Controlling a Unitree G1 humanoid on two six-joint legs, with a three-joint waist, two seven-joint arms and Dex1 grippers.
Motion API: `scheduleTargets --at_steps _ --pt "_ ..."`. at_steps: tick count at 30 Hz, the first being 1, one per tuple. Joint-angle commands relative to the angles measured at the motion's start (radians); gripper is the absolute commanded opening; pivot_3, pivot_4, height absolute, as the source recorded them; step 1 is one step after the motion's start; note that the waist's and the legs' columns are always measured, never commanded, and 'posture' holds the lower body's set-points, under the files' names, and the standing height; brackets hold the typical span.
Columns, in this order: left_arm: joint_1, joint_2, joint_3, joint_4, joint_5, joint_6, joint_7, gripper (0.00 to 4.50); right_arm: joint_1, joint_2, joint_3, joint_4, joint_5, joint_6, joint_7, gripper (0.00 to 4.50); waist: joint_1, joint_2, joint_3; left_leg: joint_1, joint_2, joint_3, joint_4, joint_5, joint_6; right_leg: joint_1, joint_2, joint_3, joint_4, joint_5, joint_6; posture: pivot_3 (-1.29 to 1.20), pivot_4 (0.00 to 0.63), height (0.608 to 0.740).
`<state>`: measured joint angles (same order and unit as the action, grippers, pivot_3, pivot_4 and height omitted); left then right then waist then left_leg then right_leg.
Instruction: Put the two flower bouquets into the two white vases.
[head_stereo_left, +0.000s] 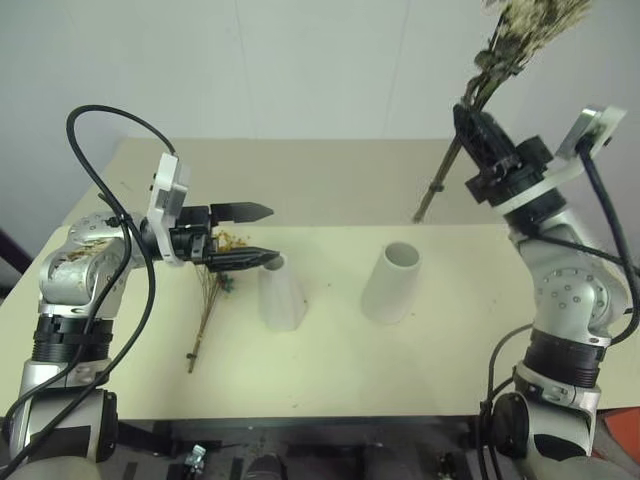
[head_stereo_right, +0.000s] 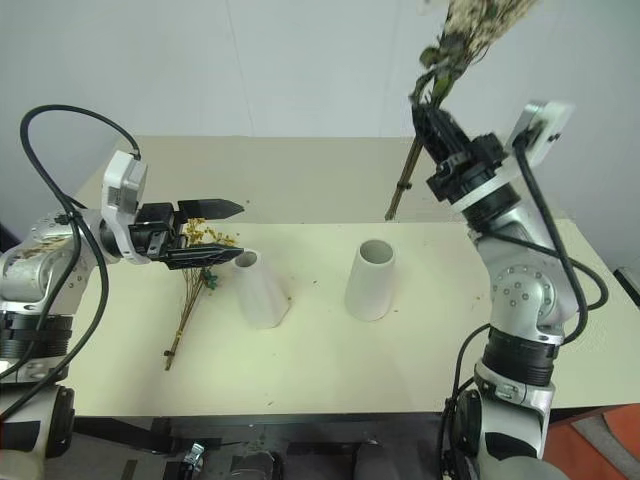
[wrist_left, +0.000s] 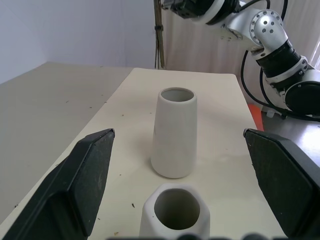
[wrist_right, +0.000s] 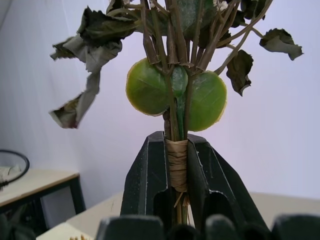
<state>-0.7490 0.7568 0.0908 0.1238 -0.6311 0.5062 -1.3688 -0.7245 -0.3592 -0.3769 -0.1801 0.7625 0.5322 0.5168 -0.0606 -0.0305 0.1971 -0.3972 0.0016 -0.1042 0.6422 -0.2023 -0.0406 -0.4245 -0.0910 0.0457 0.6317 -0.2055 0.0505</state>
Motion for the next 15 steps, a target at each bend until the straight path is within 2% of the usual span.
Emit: scheduleTargets --at_steps 1,15 --pt "-0.011 0.016 0.027 -0.032 -0.017 0.005 -0.005 4.5 0.017 -0.026 0.018 -0.055 0.021 -0.012 0.027 0.24 -0.001 0.0 0.0 0.0 0.0 0.0 0.0 0.0 0.0 0.0 0.0 0.0 0.0 0.0 0.0 0.0 0.15 0.74" --pt "-0.025 0.012 0.014 -0.018 -0.003 -0.005 -0.012 4.5 0.114 -0.007 0.073 -0.062 0.007 -0.045 0.03 0.24 -0.005 0.0 0.0 0.0 0.0 0.0 0.0 0.0 0.0 0.0 0.0 0.0 0.0 0.0 0.0 0.0 0.15 0.74"
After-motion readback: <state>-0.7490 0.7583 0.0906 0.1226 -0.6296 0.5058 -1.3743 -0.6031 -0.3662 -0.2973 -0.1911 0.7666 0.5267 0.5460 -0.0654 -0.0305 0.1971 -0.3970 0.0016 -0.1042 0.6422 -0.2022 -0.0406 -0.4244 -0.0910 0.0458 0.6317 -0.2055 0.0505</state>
